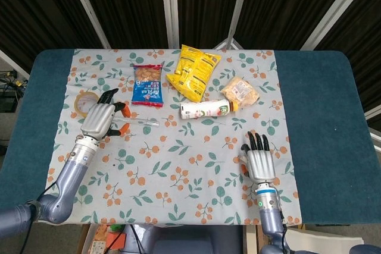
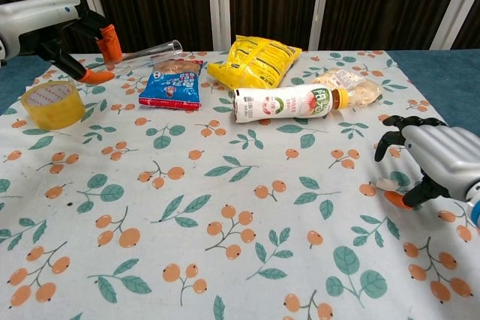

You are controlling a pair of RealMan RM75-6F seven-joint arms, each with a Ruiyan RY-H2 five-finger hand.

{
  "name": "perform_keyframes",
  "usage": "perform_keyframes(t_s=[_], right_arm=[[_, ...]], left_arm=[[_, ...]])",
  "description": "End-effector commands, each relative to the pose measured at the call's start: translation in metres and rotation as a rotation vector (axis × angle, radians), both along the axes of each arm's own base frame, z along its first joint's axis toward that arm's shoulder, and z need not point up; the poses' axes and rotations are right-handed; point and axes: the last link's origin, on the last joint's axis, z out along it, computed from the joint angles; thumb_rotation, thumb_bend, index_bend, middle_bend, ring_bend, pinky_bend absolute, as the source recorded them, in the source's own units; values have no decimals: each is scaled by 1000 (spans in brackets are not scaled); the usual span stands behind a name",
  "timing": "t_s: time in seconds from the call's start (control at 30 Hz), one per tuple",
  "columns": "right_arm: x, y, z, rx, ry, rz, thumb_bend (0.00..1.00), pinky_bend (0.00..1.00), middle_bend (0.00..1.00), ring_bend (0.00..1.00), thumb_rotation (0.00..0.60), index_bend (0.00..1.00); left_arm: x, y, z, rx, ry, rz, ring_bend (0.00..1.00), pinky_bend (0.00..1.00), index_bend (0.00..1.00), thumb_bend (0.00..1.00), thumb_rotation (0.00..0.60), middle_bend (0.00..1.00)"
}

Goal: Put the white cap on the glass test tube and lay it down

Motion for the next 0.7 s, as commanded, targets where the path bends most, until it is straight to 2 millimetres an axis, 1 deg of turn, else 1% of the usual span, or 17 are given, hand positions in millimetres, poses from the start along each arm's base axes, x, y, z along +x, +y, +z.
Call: perform_keyframes(t_s=[0.03,0.1,0.33,0.7], right_arm=[[-1,-3,-1,-3,4,-13,319,0,101,0,600,362],[-1,-3,-1,-4,-2,-20,319,0,101,0,600,363],[-3,-4,-4,-4,-3,-28,319,0,101,0,600,423],[-7,-8,-5,-15,-5,-43,319,0,101,0,600,424]], left_arm=[[-1,1,1,2,1,1,45,0,696,505,600,462],[-1,1,1,4,2,1,45,0,696,505,600,462],[0,2,2,11,-1,2,45,0,696,505,600,460],[0,2,3,11,3,0,45,0,696,505,600,459]])
